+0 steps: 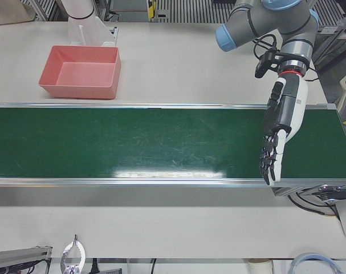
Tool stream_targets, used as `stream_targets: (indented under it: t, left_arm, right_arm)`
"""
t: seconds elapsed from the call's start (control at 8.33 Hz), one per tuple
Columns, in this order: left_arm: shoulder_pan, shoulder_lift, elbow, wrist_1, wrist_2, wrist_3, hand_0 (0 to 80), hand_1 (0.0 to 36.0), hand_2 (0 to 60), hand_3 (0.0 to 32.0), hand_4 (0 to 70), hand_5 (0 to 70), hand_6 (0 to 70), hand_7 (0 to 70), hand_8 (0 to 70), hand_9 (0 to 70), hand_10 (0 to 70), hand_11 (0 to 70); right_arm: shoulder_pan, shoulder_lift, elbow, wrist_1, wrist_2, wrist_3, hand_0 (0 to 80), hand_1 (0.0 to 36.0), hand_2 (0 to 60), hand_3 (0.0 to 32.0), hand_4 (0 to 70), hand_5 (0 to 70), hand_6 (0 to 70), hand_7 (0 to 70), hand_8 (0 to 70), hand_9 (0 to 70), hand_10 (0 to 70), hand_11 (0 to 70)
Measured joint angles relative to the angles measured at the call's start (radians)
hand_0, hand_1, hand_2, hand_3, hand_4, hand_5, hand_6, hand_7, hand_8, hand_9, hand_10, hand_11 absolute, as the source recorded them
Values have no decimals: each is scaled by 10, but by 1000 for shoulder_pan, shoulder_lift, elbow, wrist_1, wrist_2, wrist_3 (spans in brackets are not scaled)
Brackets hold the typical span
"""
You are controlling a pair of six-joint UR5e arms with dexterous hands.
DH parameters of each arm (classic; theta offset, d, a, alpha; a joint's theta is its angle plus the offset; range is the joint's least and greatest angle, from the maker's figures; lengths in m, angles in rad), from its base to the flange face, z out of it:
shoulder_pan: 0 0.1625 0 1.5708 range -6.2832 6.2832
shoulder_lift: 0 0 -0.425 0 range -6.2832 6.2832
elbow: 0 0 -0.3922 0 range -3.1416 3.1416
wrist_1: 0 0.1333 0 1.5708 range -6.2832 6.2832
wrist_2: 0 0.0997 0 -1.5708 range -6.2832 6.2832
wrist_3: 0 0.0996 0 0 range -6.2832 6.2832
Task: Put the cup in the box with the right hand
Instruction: 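Move the right hand toward the approaching light blue cup on the belt, then close the right hand around the light blue cup and lift it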
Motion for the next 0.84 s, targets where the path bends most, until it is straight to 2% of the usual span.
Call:
stream_targets:
  t: [0.12, 0.24, 0.36, 0.48, 0.6, 0.72, 0.84]
  left_arm:
    - [0, 0, -3, 2, 0, 0, 0, 0, 0, 0, 0, 0, 0, 0, 0, 0, 0, 0]
    - [0, 0, -4, 3, 0, 0, 0, 0, 0, 0, 0, 0, 0, 0, 0, 0, 0, 0]
    - [0, 0, -4, 3, 0, 0, 0, 0, 0, 0, 0, 0, 0, 0, 0, 0, 0, 0]
    - [0, -1, -3, 3, 0, 0, 0, 0, 0, 0, 0, 0, 0, 0, 0, 0, 0, 0]
    - [0, -1, -2, 3, 0, 0, 0, 0, 0, 0, 0, 0, 0, 0, 0, 0, 0, 0]
    - [0, -1, -2, 3, 0, 0, 0, 0, 0, 0, 0, 0, 0, 0, 0, 0, 0, 0]
    - [0, -1, -2, 3, 0, 0, 0, 0, 0, 0, 0, 0, 0, 0, 0, 0, 0, 0]
  right_arm:
    - [-11, -11, 23, 0, 2, -25, 482, 128, 56, 110, 6, 48, 17, 87, 0, 12, 14, 39]
    - [-22, -17, 33, -1, 4, -41, 486, 118, 26, 68, 30, 48, 23, 96, 0, 16, 19, 46]
    - [-37, -20, 37, -1, 5, -54, 467, 140, 162, 0, 64, 44, 38, 136, 0, 26, 29, 60]
    - [-56, -21, 38, -1, 10, -65, 477, 123, 89, 0, 88, 44, 37, 133, 0, 21, 28, 58]
    - [-70, -21, 39, -2, 24, -71, 473, 132, 126, 0, 77, 44, 37, 130, 0, 24, 28, 57]
    - [-79, -22, 40, -3, 37, -73, 475, 122, 91, 0, 89, 44, 37, 130, 0, 27, 29, 59]
    - [-85, -22, 41, -3, 44, -75, 465, 140, 166, 0, 70, 45, 38, 135, 0, 31, 30, 60]
